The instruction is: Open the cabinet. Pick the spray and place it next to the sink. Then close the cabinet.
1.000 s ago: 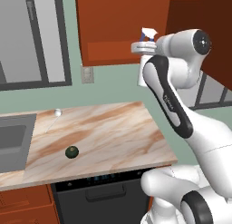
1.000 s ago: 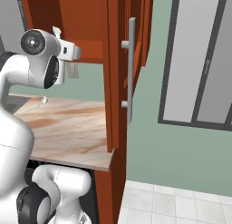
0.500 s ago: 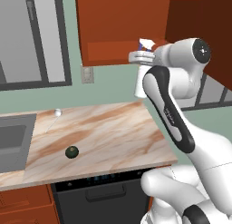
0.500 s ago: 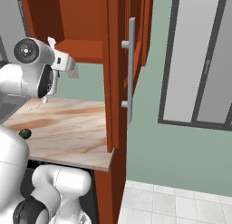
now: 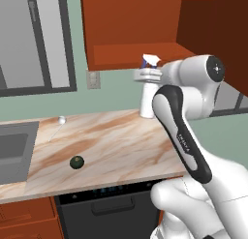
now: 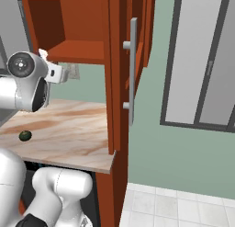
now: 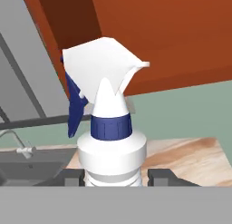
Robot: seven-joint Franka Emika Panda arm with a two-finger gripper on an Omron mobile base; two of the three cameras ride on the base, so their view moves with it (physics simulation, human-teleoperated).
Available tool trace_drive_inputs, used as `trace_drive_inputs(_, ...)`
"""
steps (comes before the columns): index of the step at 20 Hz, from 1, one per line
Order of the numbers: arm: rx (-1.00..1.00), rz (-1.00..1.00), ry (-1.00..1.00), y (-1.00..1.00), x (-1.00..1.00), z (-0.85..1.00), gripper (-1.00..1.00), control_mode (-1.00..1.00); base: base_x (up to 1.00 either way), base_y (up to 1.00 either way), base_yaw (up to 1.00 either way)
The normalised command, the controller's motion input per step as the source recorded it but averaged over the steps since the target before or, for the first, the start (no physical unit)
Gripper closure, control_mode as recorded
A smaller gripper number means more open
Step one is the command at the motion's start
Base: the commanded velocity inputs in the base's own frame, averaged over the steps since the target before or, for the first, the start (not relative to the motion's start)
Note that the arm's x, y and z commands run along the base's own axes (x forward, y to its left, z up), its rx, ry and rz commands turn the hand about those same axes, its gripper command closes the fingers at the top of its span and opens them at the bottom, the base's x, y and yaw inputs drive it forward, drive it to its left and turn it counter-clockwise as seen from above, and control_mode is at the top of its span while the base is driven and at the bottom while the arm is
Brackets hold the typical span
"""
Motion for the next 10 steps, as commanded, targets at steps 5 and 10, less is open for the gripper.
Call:
trace_drive_inputs(5,0.00,0.10,0.00,0.27,-0.20,-0.27,1.00,-1.00,0.00,0.00,0.00)
trace_drive_inputs(10,0.00,0.08,0.00,0.32,-0.01,-0.17,1.00,-1.00,0.00,0.00,0.00)
